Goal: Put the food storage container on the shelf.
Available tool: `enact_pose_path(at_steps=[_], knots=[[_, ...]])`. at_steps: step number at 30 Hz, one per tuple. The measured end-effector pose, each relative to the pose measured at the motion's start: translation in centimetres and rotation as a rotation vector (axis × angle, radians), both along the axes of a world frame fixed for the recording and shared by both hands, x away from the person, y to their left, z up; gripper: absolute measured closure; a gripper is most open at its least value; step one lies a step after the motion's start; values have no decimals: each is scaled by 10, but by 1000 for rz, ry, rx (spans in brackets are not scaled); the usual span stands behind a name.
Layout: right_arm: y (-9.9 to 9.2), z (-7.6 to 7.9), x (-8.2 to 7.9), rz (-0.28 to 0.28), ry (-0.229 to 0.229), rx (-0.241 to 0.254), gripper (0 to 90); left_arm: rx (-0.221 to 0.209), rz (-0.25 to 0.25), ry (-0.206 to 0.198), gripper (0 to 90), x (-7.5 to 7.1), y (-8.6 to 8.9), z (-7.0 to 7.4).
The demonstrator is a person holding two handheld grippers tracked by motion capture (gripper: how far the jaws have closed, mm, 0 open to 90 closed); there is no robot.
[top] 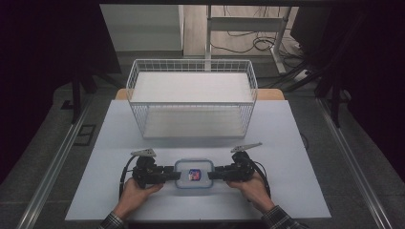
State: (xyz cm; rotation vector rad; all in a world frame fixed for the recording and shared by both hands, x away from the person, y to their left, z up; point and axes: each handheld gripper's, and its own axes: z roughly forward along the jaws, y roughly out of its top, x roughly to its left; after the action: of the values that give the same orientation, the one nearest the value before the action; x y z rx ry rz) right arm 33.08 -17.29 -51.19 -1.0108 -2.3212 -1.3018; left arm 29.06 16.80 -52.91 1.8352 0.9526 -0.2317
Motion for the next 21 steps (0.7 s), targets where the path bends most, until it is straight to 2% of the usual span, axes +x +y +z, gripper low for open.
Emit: enact_pose_path(at_steps=[5,7,10,16,21], knots=[[-1,0,0,-12,-1,21,584,-28,0,13,563,3,3,-2],[-2,2,0,-24,-5,36,587,-40,1,7,565,5,3,-1],[-4,5,2,-42,1,76,592,-51,2,-14,570,6,4,5],[-5,16,2,-47,-41,96,591,-81,-5,-25,579,9,7,15],[-2,29,4,-34,-71,103,592,-64,4,-58,578,9,11,33]])
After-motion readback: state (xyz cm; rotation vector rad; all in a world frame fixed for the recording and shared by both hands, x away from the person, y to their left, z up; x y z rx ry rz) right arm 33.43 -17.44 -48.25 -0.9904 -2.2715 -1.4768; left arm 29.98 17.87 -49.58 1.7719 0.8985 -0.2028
